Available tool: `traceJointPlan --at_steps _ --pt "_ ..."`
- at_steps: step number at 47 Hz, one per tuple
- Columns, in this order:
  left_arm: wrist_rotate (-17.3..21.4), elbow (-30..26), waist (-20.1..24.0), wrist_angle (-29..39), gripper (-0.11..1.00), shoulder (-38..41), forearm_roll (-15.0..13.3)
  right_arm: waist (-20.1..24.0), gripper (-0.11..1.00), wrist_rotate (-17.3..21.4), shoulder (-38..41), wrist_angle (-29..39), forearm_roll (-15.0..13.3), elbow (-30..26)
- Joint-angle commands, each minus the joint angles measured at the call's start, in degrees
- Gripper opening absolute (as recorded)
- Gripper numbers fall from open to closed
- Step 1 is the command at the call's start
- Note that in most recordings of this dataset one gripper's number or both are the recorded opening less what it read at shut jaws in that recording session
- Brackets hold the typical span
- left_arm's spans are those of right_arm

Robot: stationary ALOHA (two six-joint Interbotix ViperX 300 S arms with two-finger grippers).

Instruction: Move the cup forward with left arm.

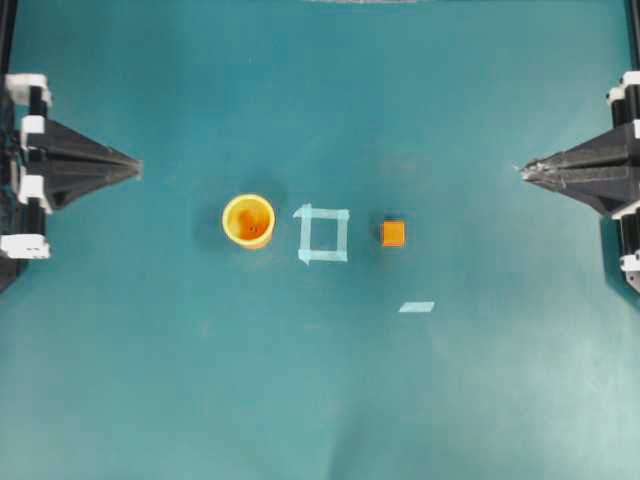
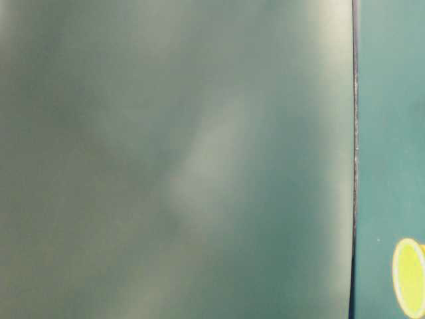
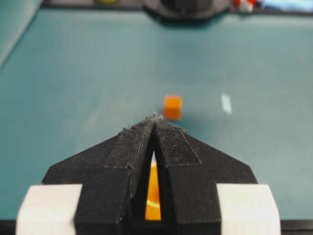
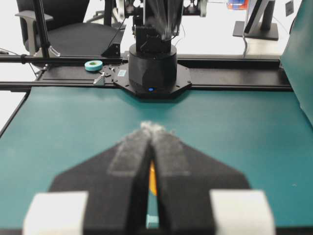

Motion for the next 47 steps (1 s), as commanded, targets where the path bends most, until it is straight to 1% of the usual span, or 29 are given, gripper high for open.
traceJointPlan --at_steps 1,6,8,10,16,18,21,23,25,28,39,47 --pt "-0.09 -0.62 0.18 -0.35 0.0 2.02 0.09 -0.18 0.0 0.09 0.44 -0.18 0.18 -1.85" --pt "-0.09 -0.7 0.26 -0.79 0.02 4.39 0.09 -0.18 0.0 0.09 0.44 -0.18 0.18 -1.93" --pt "-0.09 -0.79 0.26 -0.97 0.04 5.19 0.09 -0.18 0.0 0.09 0.44 -0.18 0.18 -1.93" --pt "-0.09 -0.79 0.26 -1.23 0.09 6.24 0.09 -0.26 0.0 0.09 0.44 -0.18 0.18 -1.93" --pt "-0.09 -1.05 0.18 -2.2 0.39 8.44 0.09 -0.35 0.0 0.09 0.44 -0.18 0.18 -2.02" --pt "-0.09 -1.14 0.26 -2.46 0.52 9.23 0.09 -0.35 0.0 0.09 0.35 -0.18 0.18 -2.11" --pt "-0.09 -1.32 0.26 -2.64 0.67 10.37 0.09 -0.35 0.0 0.09 0.44 -0.18 0.18 -2.11" --pt "-0.09 -1.41 0.26 -2.64 0.73 10.99 0.09 -0.35 0.0 0.09 0.35 -0.18 0.18 -2.11" --pt "-0.09 -1.58 0.26 -2.64 0.74 11.78 0.09 -0.35 0.0 0.09 0.44 -0.09 0.18 -2.11" --pt "-0.09 -1.76 0.26 -2.64 0.72 13.1 0.09 -0.44 0.0 0.09 0.35 -0.09 0.18 -2.2" --pt "0.09 -2.11 0.88 -2.11 0.72 21.27 0.09 -0.44 0.0 0.09 0.44 -0.09 0.18 -2.37" --pt "0.09 -3.87 1.05 -2.29 0.72 26.81 0.09 -0.44 0.0 0.18 0.26 1.32 0.18 -2.81"
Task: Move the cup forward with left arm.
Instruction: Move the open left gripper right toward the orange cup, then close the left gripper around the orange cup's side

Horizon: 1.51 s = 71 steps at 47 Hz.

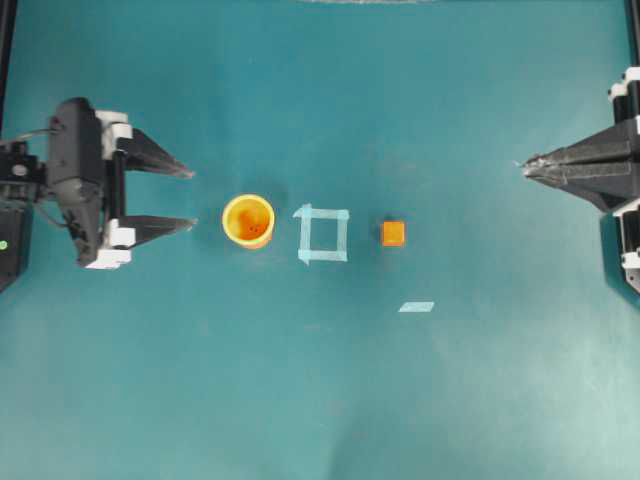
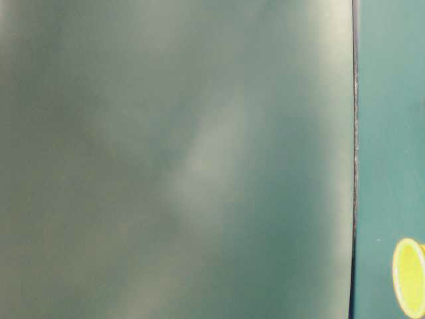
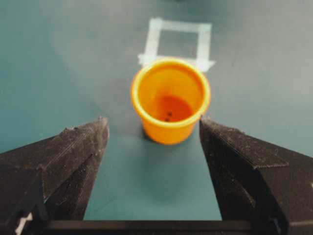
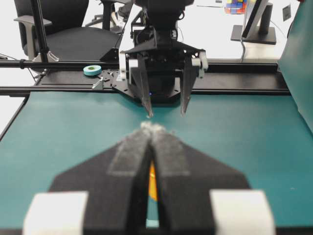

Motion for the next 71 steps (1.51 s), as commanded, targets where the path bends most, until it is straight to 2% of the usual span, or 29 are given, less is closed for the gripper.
traceJointPlan --at_steps 1,16,32,48,59,71 --pt "0.09 -2.11 0.35 -0.35 0.72 2.46 0.09 -0.09 0.0 0.09 0.18 0.7 0.18 -2.11" --pt "0.0 -1.49 -0.18 -2.72 0.72 9.23 0.18 -0.09 0.0 0.09 0.0 3.08 0.18 -2.99" --pt "-0.09 -3.78 -3.78 -4.04 0.72 16.44 0.18 -0.53 0.0 0.09 0.0 3.25 0.18 -2.99" --pt "0.09 -5.89 -2.29 -7.47 0.72 23.38 0.18 -0.53 0.0 0.09 -0.35 3.25 0.18 -3.25" --pt "0.09 -6.86 -0.62 -8.96 0.72 24.26 0.18 -0.53 0.0 0.09 -0.44 4.22 0.18 -3.34" --pt "0.0 -8.88 -1.32 -9.23 0.72 25.49 0.18 -0.53 0.0 0.09 -1.14 5.36 0.18 -3.6"
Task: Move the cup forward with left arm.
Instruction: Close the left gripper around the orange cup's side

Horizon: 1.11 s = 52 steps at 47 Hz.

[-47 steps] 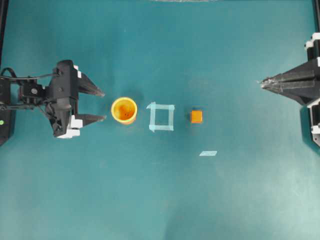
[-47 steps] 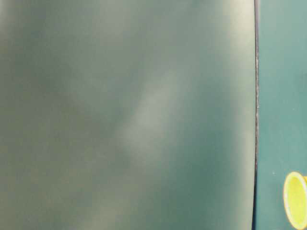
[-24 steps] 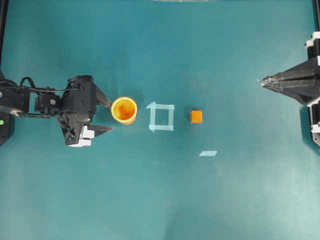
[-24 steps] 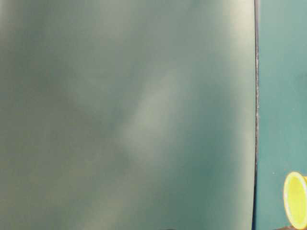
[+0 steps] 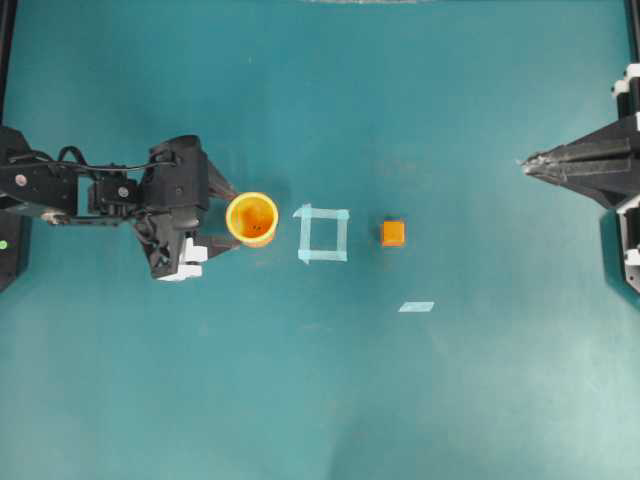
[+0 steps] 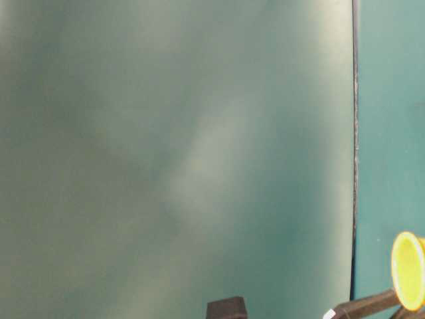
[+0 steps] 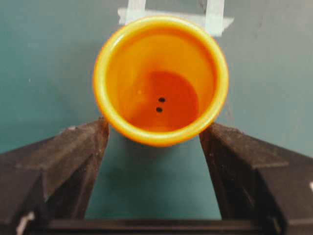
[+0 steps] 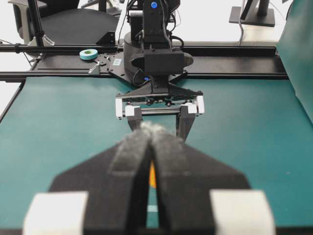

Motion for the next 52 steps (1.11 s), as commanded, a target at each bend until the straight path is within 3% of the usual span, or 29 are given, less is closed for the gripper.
traceJointPlan --at_steps 1,20,52 --pt "0.0 -1.67 -0.44 -0.53 0.72 -0.09 0.09 -0.09 0.0 0.09 -0.26 0.18 0.18 -2.02" --pt "-0.35 -4.22 -2.81 -0.62 0.75 2.72 0.09 -0.09 0.0 0.09 -1.32 2.02 0.18 -2.37" --pt "-0.26 -7.47 -2.99 -2.46 0.79 5.98 -0.18 -0.09 0.0 0.09 -1.41 3.6 0.18 -2.46"
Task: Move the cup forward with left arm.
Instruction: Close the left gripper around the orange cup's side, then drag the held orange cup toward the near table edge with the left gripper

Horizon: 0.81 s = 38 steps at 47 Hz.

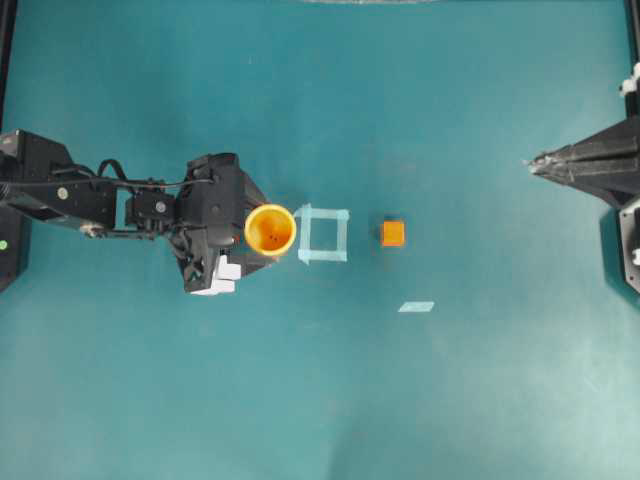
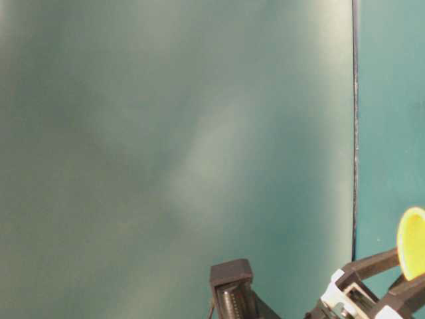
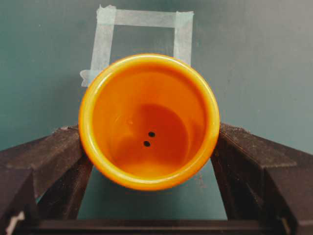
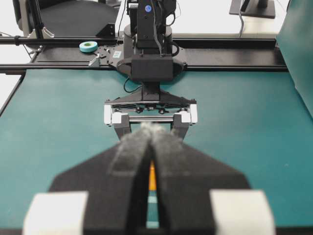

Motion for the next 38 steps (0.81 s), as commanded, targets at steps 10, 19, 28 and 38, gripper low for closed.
traceJointPlan --at_steps 10,19,28,38 --pt "0.26 -0.97 0.0 -1.85 0.73 -0.44 0.0 -0.09 0.0 0.09 0.0 0.09 0.18 -1.93" --pt "0.26 -0.53 0.0 -4.48 0.66 -0.62 -0.09 -0.09 0.0 0.09 0.09 0.18 0.18 -1.93" --pt "0.09 -0.26 -0.09 -4.75 0.65 -0.79 -0.09 -0.09 0.0 0.09 0.09 0.35 0.18 -1.93" --pt "0.09 0.18 -1.05 -5.27 0.65 -0.79 -0.09 -0.09 0.0 0.09 0.0 0.35 0.18 -1.93"
